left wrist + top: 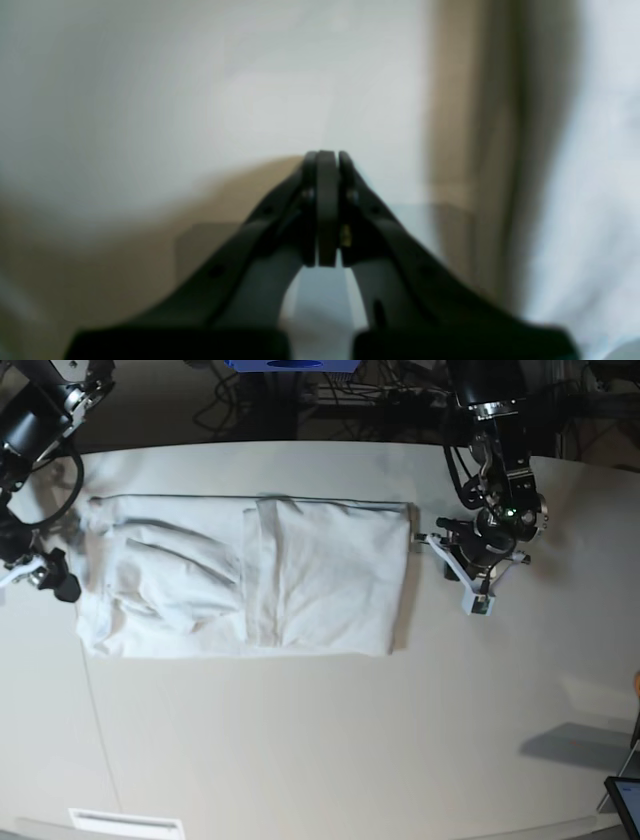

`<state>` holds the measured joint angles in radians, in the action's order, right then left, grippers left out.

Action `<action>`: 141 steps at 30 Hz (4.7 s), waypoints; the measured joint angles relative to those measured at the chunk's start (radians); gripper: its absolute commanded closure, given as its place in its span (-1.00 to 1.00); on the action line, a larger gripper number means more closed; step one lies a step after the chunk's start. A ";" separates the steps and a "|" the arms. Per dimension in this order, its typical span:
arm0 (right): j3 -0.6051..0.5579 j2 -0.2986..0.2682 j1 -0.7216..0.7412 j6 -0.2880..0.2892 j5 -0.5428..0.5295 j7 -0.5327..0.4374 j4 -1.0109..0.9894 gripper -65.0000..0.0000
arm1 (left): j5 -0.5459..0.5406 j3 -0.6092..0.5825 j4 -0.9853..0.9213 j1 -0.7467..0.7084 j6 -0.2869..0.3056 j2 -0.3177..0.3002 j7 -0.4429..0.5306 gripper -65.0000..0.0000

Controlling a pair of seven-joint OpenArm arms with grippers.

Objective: Fold the T-shirt properly
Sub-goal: 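Position both grippers at opposite edges of the folded shirt, then push both grippers inward, compressing the shirt toward its middle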

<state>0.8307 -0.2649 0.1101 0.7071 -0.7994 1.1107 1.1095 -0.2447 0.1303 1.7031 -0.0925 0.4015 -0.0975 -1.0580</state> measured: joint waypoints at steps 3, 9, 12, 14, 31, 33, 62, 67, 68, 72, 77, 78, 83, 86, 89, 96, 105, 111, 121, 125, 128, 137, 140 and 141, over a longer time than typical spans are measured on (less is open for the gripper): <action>0.000 0.000 0.001 0.000 -0.007 0.022 0.000 -0.34 | -0.002 -0.024 0.001 0.006 0.002 0.018 0.000 1.00; 0.000 0.005 0.003 0.000 -0.014 0.052 0.008 -0.33 | -0.008 -0.028 -0.002 0.020 0.015 0.045 -0.011 1.00; -0.005 0.018 -0.014 -0.002 0.011 0.072 0.069 -0.33 | -0.008 -0.027 -0.002 0.020 0.015 0.044 -0.011 1.00; -0.008 0.022 -0.029 -0.006 0.018 0.106 0.119 -0.33 | -0.008 -0.026 -0.002 0.020 0.015 0.044 -0.011 1.00; -0.001 0.071 -0.024 -0.008 0.013 0.145 0.145 -0.33 | -0.007 -0.022 -0.002 0.020 0.015 0.044 -0.011 1.00; 0.000 0.078 -0.024 -0.007 0.003 0.161 0.149 -0.35 | -0.007 -0.022 -0.002 0.021 0.015 0.045 -0.012 1.00; -0.116 0.063 -0.047 0.000 -0.241 0.190 0.061 -0.36 | -0.015 -0.026 -0.034 0.042 0.015 0.044 0.000 1.00; -0.133 0.063 -0.047 0.000 -0.246 0.188 0.058 -0.36 | -0.015 -0.026 -0.034 0.042 0.015 0.044 0.000 1.00; -0.153 0.061 -0.047 0.000 -0.248 0.186 0.058 -0.36 | -0.015 -0.026 -0.034 0.042 0.015 0.044 0.001 1.00; -0.199 0.067 -0.042 0.000 -0.250 0.183 0.059 -0.34 | -0.015 -0.026 -0.034 0.043 0.015 0.045 0.001 1.00; -0.201 0.069 -0.044 0.000 -0.254 0.178 0.059 -0.32 | -0.015 -0.026 -0.034 0.042 0.014 0.063 0.004 1.00; -0.201 0.069 -0.044 0.000 -0.254 0.178 0.059 -0.26 | -0.015 -0.028 -0.034 0.042 0.014 0.066 0.004 1.00; -0.201 0.064 -0.052 -0.005 -0.224 0.189 0.051 0.49 | -0.015 -0.029 -0.034 0.042 0.014 0.084 0.005 1.00; -0.201 0.064 -0.052 -0.004 -0.208 0.204 0.051 0.89 | -0.008 -0.092 -0.034 0.043 0.003 0.084 0.008 1.00; -0.201 0.064 -0.053 -0.004 -0.209 0.204 0.053 0.99 | -0.004 -0.126 -0.034 0.042 0.003 0.088 0.011 1.00; -0.206 0.058 -0.059 -0.127 -0.176 0.221 0.128 0.99 | -0.003 -0.163 -0.032 0.039 0.000 0.087 0.016 1.00; -0.208 0.053 -0.063 -0.309 -0.183 0.228 0.402 0.99 | -0.018 -0.167 -0.032 0.037 0.008 0.112 0.014 1.00; -0.209 0.054 -0.068 -0.407 -0.180 0.241 0.487 0.99 | -0.024 -0.166 -0.081 0.066 0.012 0.155 0.019 1.00; -0.359 0.068 -0.085 -0.545 -0.136 0.177 0.585 0.99 | -0.025 -0.256 -0.181 0.134 0.011 0.208 0.035 1.00; -0.415 0.077 -0.083 -0.563 -0.132 0.166 0.605 0.99 | -0.026 -0.256 -0.184 0.134 0.011 0.219 0.035 1.00; -0.446 0.092 -0.082 -0.563 -0.112 0.143 0.612 0.99 | -0.026 -0.256 -0.185 0.139 0.012 0.219 0.030 1.00; -0.628 0.092 -0.085 -0.721 0.019 0.074 0.732 0.99 | -0.030 -0.299 -0.263 0.198 0.014 0.222 0.035 1.00; -0.664 0.091 -0.086 -0.725 0.024 0.056 0.732 0.99 | -0.022 -0.344 -0.264 0.200 0.006 0.225 0.037 1.00; -0.678 0.088 -0.086 -0.727 0.026 0.042 0.732 0.99 | -0.022 -0.360 -0.264 0.200 0.007 0.226 0.036 1.00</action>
<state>0.1532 -0.1768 0.0238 -0.0200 -0.7734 1.1530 1.8416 -0.2665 -0.2295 1.4387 0.1074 0.4084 0.1287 -1.0218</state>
